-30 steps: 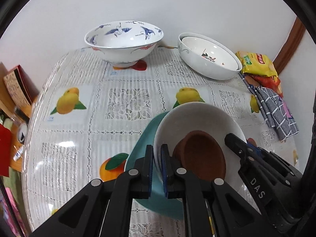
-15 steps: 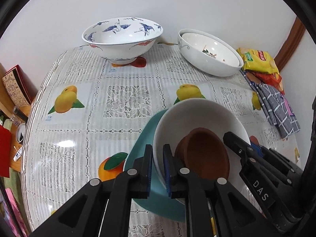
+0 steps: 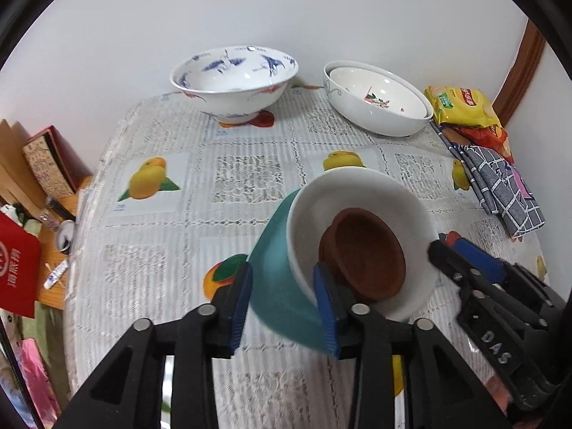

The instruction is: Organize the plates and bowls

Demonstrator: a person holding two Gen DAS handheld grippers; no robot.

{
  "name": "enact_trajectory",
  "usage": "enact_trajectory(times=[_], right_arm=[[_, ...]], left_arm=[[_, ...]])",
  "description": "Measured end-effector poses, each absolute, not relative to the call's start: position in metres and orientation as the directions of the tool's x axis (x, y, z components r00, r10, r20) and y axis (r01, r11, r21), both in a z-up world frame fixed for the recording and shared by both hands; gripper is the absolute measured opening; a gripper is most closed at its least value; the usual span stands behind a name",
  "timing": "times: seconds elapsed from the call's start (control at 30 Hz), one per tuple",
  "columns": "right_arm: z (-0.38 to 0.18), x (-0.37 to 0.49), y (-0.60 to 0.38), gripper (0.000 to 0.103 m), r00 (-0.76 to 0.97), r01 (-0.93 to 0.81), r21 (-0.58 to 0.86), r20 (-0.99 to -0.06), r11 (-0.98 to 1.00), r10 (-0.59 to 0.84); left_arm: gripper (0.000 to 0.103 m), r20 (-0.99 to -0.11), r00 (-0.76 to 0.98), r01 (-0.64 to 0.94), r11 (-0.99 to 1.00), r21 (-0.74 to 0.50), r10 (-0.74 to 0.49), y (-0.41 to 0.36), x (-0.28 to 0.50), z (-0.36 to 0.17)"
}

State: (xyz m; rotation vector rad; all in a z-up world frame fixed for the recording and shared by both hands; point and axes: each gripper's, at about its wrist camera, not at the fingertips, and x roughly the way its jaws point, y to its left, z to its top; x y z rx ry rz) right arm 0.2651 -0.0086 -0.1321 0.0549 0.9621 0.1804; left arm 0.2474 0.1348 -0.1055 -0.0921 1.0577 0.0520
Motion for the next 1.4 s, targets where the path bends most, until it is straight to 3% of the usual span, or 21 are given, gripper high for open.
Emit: enact_trajectory(times=[0.13, 0.2, 0.5, 0.57, 0.6, 0.7, 0.83, 1.4], right_arm=[[-0.114, 0.242, -0.019, 0.038, 0.59, -0.12, 0.075, -0.797, 0.99, 0.132], [-0.105, 0.229, -0.026, 0.044, 0.606, -0.105, 0.047, -0.789, 0.993, 0.101], [-0.068, 0.157, -0.07, 0.048, 0.625, -0.016, 0.018, -0.78, 1.0, 0.024], [-0.059, 0.141, -0.079, 0.059, 0.636, -0.012, 0.005, -0.772, 1.0, 0.011], [-0.054, 0.132, -0.084, 0.069, 0.642, -0.002, -0.001, -0.767, 1.0, 0.0], [-0.042, 0.104, -0.101, 0.083, 0.666, 0.021, 0.036, -0.746, 0.999, 0.013], [-0.029, 0.071, -0.117, 0.091, 0.688, 0.046, 0.049, -0.725, 0.998, 0.004], [-0.012, 0.006, -0.141, 0.095, 0.704, 0.114, 0.006, -0.706, 0.993, -0.077]], left_arm=[[0.036, -0.858, 0.513, -0.08, 0.996, -0.035, 0.011, 0.13, 0.225, -0.089], [0.037, -0.849, 0.528, -0.08, 0.996, -0.034, 0.013, 0.127, 0.215, -0.08], [0.056, -0.792, 0.61, -0.048, 0.998, -0.039, -0.002, 0.084, 0.152, -0.04], [0.063, -0.777, 0.629, -0.042, 0.998, -0.038, -0.003, 0.074, 0.137, -0.033], [0.065, -0.772, 0.636, -0.041, 0.998, -0.04, -0.005, 0.069, 0.131, -0.031], [0.076, -0.75, 0.661, -0.035, 0.998, -0.046, -0.011, 0.054, 0.11, -0.023], [0.088, -0.731, 0.682, -0.02, 1.0, -0.023, -0.003, 0.038, 0.083, -0.014], [0.089, -0.698, 0.716, -0.014, 1.0, 0.011, 0.018, 0.013, 0.033, 0.006]])
